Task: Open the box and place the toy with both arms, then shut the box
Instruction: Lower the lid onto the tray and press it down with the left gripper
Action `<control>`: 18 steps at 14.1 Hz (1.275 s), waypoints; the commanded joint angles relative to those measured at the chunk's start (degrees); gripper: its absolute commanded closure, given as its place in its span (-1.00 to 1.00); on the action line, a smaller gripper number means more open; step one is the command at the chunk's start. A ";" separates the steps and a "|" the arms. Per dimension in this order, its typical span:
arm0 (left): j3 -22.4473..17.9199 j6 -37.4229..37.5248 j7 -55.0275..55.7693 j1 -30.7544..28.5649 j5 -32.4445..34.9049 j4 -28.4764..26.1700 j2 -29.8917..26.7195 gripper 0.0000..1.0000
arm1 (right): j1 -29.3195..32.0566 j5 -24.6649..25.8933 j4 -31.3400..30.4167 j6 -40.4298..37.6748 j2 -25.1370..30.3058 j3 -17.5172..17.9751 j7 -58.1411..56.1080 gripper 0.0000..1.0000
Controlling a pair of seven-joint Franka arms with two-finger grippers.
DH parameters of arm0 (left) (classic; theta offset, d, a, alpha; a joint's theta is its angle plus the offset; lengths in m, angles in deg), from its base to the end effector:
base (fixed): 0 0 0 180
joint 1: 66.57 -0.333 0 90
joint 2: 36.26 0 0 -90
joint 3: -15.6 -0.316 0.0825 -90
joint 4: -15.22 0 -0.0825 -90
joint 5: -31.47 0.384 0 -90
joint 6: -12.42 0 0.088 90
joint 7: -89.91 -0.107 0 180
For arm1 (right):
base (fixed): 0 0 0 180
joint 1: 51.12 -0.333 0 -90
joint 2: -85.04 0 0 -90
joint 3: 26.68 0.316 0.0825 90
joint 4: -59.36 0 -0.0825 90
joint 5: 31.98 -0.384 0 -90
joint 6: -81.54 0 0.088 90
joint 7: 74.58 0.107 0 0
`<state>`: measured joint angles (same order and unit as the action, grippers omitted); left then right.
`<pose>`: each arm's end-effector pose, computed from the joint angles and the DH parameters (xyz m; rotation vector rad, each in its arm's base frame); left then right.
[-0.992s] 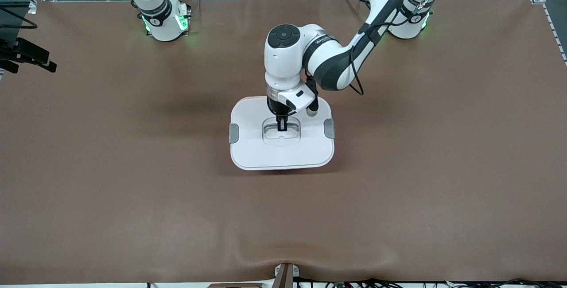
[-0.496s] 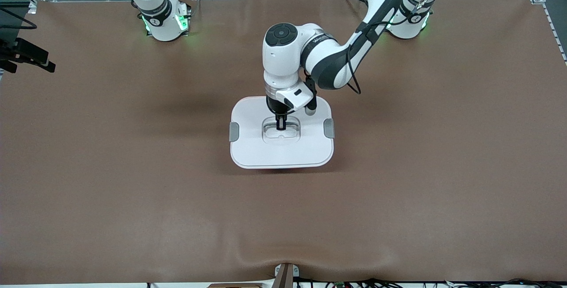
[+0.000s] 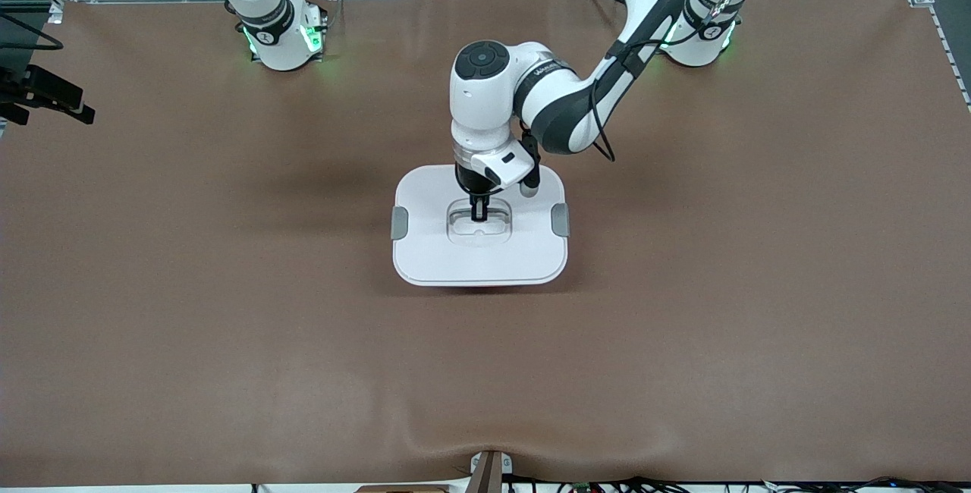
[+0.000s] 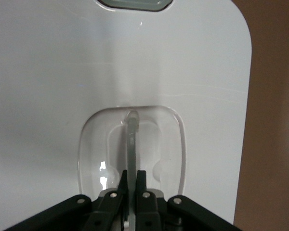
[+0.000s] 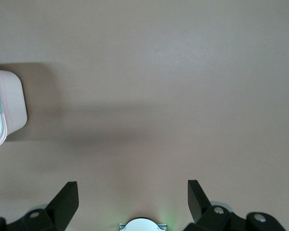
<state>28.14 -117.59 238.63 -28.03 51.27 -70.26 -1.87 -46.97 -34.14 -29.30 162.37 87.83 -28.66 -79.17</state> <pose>0.4851 -0.5412 0.3459 2.0768 2.0464 0.1908 0.5198 -0.0518 0.6483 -3.0915 0.0346 0.1299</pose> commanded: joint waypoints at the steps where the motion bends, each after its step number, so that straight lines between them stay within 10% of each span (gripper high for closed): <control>1: -0.23 -0.95 1.58 0.83 1.64 -1.53 -1.60 1.00 | 0.87 0.75 0.94 -0.85 -0.16 0.74 0.46 -1.00; 18: -0.06 -0.87 4.04 1.01 3.57 -4.88 -3.18 1.00 | 0.87 0.84 0.94 -0.85 -0.16 0.74 0.46 -1.00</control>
<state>28.22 -117.89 240.87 -27.31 53.20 -72.66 -3.01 -46.97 -34.12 -29.30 162.37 87.83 -28.66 -79.17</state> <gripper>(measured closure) 0.930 0.000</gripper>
